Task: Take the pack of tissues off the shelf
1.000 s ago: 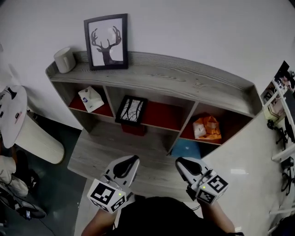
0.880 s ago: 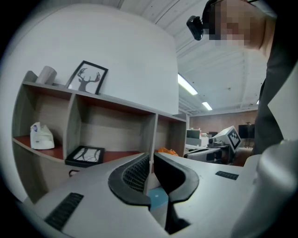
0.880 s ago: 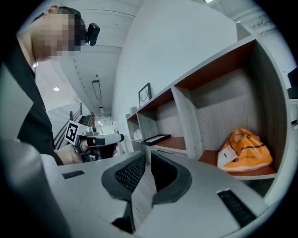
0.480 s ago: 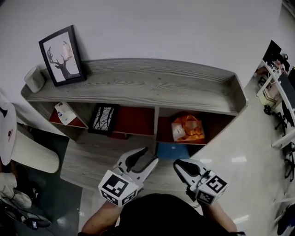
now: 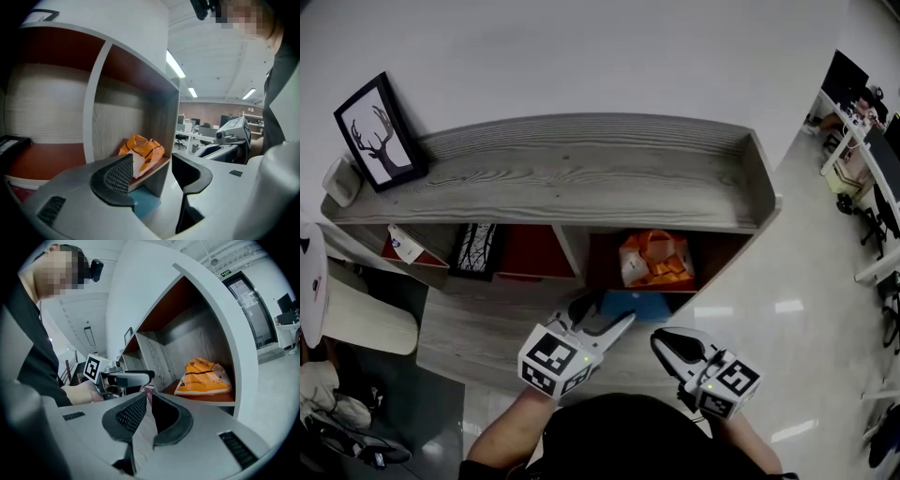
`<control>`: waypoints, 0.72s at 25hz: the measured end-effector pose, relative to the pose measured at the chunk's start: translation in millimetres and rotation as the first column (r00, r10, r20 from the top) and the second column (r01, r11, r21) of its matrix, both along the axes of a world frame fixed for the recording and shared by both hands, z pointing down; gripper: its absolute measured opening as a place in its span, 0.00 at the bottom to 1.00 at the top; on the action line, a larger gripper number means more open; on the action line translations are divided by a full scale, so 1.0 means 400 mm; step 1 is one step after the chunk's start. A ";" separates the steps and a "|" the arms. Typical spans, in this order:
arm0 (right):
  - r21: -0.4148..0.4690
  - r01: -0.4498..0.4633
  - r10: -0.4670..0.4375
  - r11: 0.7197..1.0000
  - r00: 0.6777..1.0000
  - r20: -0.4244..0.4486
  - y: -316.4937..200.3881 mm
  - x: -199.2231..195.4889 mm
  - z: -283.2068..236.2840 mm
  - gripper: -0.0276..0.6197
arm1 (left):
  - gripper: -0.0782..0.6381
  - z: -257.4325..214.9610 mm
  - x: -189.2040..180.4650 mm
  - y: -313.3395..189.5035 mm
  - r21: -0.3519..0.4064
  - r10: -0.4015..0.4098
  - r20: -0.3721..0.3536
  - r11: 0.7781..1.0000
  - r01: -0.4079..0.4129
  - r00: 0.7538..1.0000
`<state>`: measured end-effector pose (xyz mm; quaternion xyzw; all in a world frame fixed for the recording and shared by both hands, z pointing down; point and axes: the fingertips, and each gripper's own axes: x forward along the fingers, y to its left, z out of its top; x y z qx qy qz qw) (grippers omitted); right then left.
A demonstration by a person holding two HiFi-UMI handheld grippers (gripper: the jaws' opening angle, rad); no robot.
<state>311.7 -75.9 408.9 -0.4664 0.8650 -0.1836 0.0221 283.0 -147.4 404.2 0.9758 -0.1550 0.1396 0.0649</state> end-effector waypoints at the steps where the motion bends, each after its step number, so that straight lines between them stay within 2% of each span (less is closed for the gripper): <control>1: -0.005 0.004 -0.004 1.000 1.000 -0.004 0.004 0.009 0.006 0.07 | 0.46 0.010 0.015 -0.007 -0.002 0.000 0.009 1.000 0.000 1.000; 5: -0.030 0.008 -0.007 1.000 1.000 0.023 0.018 0.039 0.011 0.07 | 0.46 0.060 0.071 -0.032 0.007 0.001 0.070 1.000 -0.002 0.998; 9: -0.077 0.009 -0.010 0.997 1.000 -0.019 0.042 0.079 0.044 0.07 | 0.46 0.102 0.123 -0.036 0.020 0.008 0.120 1.000 -0.010 0.993; 15: -0.101 0.008 -0.005 0.995 0.999 0.036 0.063 0.124 0.057 0.07 | 0.46 0.137 0.164 -0.050 0.013 -0.031 0.148 0.999 0.030 0.988; 18: -0.108 0.007 -0.001 0.994 0.999 0.054 0.068 0.144 0.058 0.07 | 0.46 0.164 0.170 -0.066 0.026 -0.056 0.195 0.998 0.052 0.979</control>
